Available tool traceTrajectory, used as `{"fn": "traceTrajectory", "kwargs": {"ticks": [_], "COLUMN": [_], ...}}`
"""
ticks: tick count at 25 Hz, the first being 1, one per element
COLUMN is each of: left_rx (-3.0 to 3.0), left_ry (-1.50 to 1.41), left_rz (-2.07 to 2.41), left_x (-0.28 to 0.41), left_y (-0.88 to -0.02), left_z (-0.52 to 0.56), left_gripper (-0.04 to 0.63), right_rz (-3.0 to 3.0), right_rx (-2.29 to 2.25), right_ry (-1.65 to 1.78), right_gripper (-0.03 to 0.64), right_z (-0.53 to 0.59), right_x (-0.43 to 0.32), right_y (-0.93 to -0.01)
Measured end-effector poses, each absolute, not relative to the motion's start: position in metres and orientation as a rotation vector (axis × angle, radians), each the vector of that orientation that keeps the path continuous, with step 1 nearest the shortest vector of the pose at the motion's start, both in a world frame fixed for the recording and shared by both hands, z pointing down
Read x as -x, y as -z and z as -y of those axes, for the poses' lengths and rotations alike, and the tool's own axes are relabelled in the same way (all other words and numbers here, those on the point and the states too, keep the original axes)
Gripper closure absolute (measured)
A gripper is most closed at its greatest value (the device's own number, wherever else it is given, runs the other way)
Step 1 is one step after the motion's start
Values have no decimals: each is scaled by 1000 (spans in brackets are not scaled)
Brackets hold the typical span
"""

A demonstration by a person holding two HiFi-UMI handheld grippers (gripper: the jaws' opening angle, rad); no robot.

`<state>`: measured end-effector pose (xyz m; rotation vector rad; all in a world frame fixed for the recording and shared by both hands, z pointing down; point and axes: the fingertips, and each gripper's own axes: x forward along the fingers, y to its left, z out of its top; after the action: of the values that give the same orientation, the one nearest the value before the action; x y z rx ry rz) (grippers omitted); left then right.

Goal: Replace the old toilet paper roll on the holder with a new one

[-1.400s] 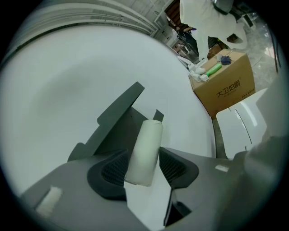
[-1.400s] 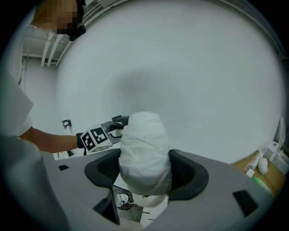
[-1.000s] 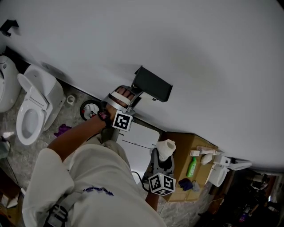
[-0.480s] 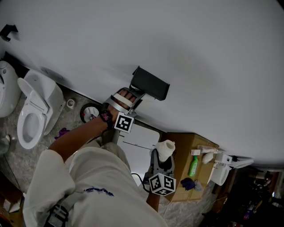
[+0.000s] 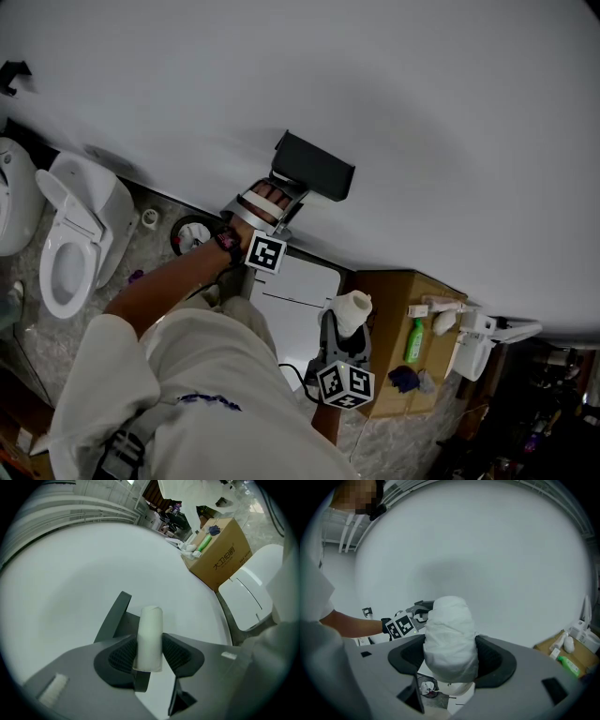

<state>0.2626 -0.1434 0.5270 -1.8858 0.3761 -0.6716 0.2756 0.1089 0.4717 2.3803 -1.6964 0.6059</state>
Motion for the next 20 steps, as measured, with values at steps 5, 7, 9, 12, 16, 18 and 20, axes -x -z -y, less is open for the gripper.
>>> {"fn": "traceTrajectory", "kwargs": {"ticks": [5,7,9,12,16,18,20], "left_rx": [1892,1896,1891,1880,1875,1872,1867], "left_ry": [657,655,653,651,656,653,651], "left_rz": [-345,-333,-332,-334,-306,-301,-295], "left_x": [-272,-275,-276,-278,-283,-286,-289], "left_y": [-528,-530,-530,-529,-531,-531,-532], "left_z": [136,133,132,134,132,131,130], "left_gripper": [416,416,416,416,416,416,417], "right_rz": [1682,1675,1667,1652,1641,1636,1632], "right_rx": [-2401,-2413,-2422,-2434,-2441,-2446,-2450], "right_ry": [-606,-608,-612,-619,-626,-627,-629], "right_gripper": [305,305,305,305,305,305,305], "right_z": [-114,-117,-120,-124,-126,-127,-128], "right_x": [-277,-277,-278,-280,-280,-281,-281], "right_y": [-474,-475,-476,-477,-478,-479,-479]}}
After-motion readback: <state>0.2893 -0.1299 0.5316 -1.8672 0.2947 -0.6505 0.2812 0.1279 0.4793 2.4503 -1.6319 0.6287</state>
